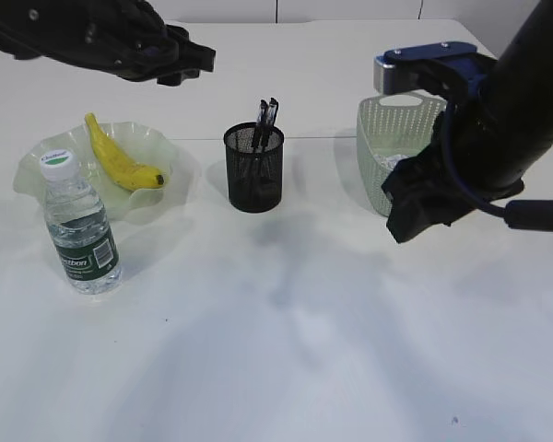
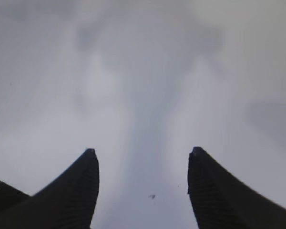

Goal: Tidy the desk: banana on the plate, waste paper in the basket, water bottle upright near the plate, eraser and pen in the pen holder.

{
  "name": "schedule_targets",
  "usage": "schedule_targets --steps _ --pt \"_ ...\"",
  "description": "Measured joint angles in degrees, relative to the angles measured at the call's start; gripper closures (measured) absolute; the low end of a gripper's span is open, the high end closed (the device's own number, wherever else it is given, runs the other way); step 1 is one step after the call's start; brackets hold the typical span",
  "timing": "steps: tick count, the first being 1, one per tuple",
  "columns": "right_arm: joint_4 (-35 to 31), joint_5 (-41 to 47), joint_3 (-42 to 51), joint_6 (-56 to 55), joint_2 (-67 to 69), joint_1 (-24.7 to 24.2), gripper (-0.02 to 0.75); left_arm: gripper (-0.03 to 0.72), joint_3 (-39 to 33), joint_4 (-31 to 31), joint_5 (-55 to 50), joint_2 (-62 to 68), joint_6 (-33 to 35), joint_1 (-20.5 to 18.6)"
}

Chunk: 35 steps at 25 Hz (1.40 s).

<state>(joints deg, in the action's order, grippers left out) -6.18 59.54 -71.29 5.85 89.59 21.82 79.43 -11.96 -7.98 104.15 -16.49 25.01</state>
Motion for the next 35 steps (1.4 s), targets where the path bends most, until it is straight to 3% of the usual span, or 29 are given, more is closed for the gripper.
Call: schedule_targets --steps 5,8,13,22,28,35 --pt "0.1 -3.9 -2.3 -0.7 0.0 -0.6 0.293 0.437 0.0 0.2 -9.0 -6.6 0.0 -0.5" --pt "0.1 -4.9 -2.4 -0.8 0.0 -2.2 0.293 0.384 0.0 1.1 -13.8 -8.5 0.0 -1.9" --pt "0.0 -5.1 -2.5 -0.9 0.0 -6.8 0.293 0.256 0.0 6.1 -22.2 -10.2 0.0 -8.7" --pt "-1.5 -6.6 -2.5 -1.4 0.0 -17.1 0.291 0.231 0.0 8.0 -34.9 -11.7 0.0 -19.1" --pt "-1.5 -7.2 -2.5 -1.8 -0.1 -21.5 0.290 0.231 0.0 3.6 -40.1 -12.0 0.1 -20.2" --pt "-1.2 -6.1 -2.5 -1.9 -2.3 -21.7 0.290 0.231 0.0 2.8 -42.2 -14.5 0.1 -20.2"
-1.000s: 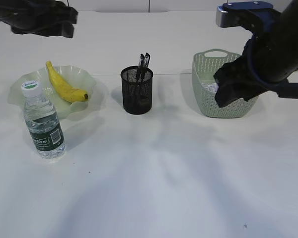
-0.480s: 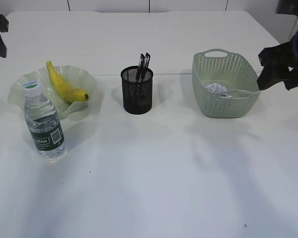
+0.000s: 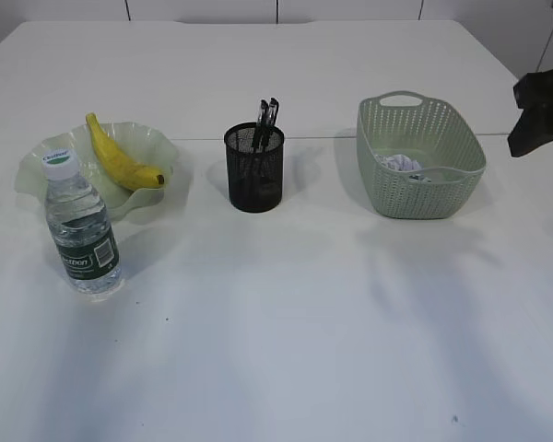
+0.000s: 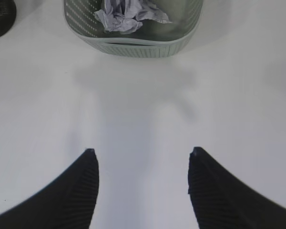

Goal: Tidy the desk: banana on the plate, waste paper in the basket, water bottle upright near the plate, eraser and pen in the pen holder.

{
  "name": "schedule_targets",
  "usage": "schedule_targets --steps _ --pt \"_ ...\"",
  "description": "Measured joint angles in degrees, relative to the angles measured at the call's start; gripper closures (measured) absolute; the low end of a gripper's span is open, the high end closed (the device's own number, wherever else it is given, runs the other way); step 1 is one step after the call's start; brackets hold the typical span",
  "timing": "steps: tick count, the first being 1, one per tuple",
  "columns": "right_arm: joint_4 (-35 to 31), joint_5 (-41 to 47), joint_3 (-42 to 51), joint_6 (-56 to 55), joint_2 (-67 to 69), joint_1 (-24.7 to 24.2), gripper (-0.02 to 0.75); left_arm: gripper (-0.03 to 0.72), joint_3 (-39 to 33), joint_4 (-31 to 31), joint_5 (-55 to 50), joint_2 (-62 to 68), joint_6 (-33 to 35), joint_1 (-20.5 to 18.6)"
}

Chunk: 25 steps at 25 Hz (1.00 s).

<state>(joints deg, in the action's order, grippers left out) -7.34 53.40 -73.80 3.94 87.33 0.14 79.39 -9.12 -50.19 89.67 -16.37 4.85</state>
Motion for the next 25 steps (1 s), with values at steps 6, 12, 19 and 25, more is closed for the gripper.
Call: schedule_targets --steps 6,12,19,25 --pt "0.7 2.9 1.4 0.5 -0.7 0.0 0.290 0.256 -5.8 1.9 -1.2 -3.2 0.0 0.0" --pt "0.9 2.9 5.8 0.5 -4.2 0.0 0.290 0.274 -15.2 3.3 -2.3 -11.7 0.0 0.0" --pt "0.9 2.9 9.5 0.5 -11.4 0.0 0.290 0.277 -19.9 3.2 -8.3 -22.6 0.0 0.0" --pt "1.0 6.0 13.6 0.9 -19.6 0.0 0.281 0.277 -19.9 0.9 -12.7 -30.9 0.0 0.0"
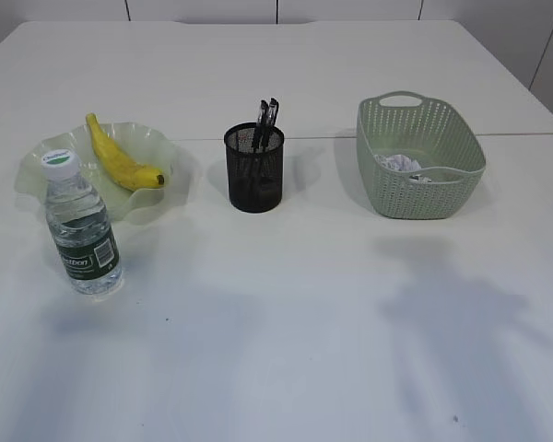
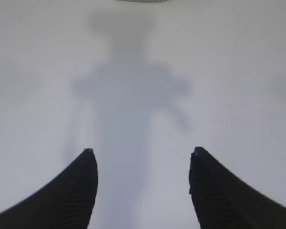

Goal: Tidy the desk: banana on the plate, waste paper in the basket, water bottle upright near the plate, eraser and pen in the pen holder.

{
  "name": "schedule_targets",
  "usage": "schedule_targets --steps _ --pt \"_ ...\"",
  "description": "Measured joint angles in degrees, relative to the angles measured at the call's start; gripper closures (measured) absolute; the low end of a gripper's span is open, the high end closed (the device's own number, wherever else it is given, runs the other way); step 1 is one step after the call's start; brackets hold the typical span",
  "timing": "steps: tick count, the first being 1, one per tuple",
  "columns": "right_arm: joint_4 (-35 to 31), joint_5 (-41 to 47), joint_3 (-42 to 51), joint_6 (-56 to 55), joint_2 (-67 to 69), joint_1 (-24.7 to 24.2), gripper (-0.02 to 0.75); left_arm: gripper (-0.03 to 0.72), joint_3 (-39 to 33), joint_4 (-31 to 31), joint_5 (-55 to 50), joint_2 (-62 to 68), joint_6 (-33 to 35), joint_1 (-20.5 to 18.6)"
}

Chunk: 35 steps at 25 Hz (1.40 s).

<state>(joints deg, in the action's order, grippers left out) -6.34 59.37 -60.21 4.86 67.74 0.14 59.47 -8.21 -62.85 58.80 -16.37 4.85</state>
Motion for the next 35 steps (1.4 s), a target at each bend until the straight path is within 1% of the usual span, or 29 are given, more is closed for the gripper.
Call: schedule_targets --steps 3,10,13,23,28,32,35 --pt "0.4 1.4 3.5 0.0 -5.8 0.0 0.283 0.278 0.0 -1.2 -2.6 -3.3 0.4 0.0" --pt "0.6 5.7 8.8 -0.9 -18.2 0.0 0.284 0.278 0.0 -0.8 -6.1 -12.4 0.9 0.0" --pt "0.6 6.2 10.4 -1.1 -23.0 0.0 0.285 0.282 0.0 -0.1 -8.1 -16.3 0.9 0.0" --pt "0.7 10.0 11.8 -1.2 -30.8 0.0 0.285 0.294 -0.3 2.1 -9.0 -25.6 2.0 0.0" --pt "0.7 12.3 11.8 -3.0 -32.4 0.0 0.285 0.311 -5.5 3.7 -9.1 -32.0 3.3 0.0" --pt "0.7 12.5 11.8 -3.3 -34.8 0.0 0.286 0.313 -10.1 3.7 -9.5 -37.8 4.0 0.0" --pt "0.7 12.7 11.8 -3.4 -36.4 0.0 0.285 0.316 -12.2 3.7 -9.6 -42.3 4.4 0.0"
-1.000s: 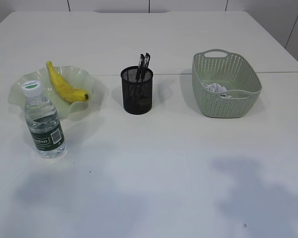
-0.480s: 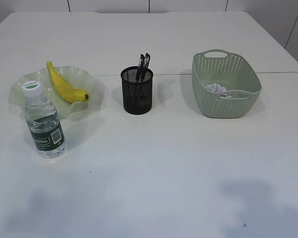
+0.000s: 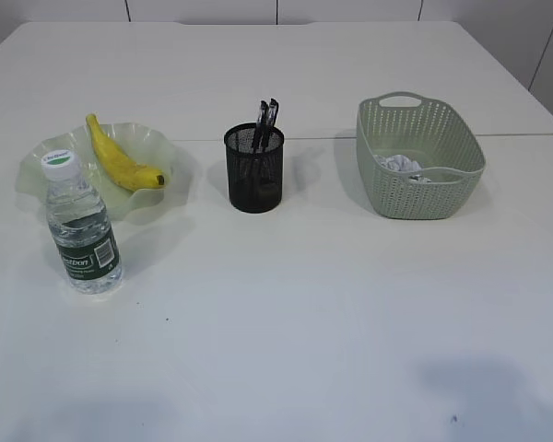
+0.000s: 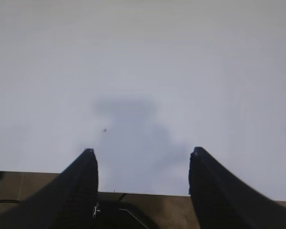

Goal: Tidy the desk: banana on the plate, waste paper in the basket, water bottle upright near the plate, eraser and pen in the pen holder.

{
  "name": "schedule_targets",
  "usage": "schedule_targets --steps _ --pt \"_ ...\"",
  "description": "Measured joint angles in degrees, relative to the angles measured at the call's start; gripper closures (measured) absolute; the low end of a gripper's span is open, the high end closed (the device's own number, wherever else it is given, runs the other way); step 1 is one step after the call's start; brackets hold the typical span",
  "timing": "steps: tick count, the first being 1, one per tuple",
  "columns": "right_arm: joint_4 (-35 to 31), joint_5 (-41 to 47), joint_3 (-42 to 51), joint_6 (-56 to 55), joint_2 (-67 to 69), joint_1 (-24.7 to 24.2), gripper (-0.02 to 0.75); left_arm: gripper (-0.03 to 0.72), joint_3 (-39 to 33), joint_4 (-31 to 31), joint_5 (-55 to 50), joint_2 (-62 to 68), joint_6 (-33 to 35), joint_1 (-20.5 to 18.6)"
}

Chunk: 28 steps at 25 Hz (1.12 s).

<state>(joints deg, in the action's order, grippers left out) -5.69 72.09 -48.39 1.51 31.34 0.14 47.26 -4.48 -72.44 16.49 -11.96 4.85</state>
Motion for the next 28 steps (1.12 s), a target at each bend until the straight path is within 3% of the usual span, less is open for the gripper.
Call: schedule_targets --steps 8,19,28 --pt "-1.0 0.1 0.9 -0.1 -2.6 0.4 0.286 0.319 -2.0 0.5 -0.1 -7.8 2.4 0.0" --pt "-3.6 0.4 10.5 -0.3 -12.5 0.4 0.286 0.319 -2.1 0.8 -0.1 -8.4 4.5 0.0" --pt "-3.5 0.5 11.5 3.6 -19.4 0.4 0.286 0.319 -6.0 0.9 -0.1 -8.4 6.2 0.0"
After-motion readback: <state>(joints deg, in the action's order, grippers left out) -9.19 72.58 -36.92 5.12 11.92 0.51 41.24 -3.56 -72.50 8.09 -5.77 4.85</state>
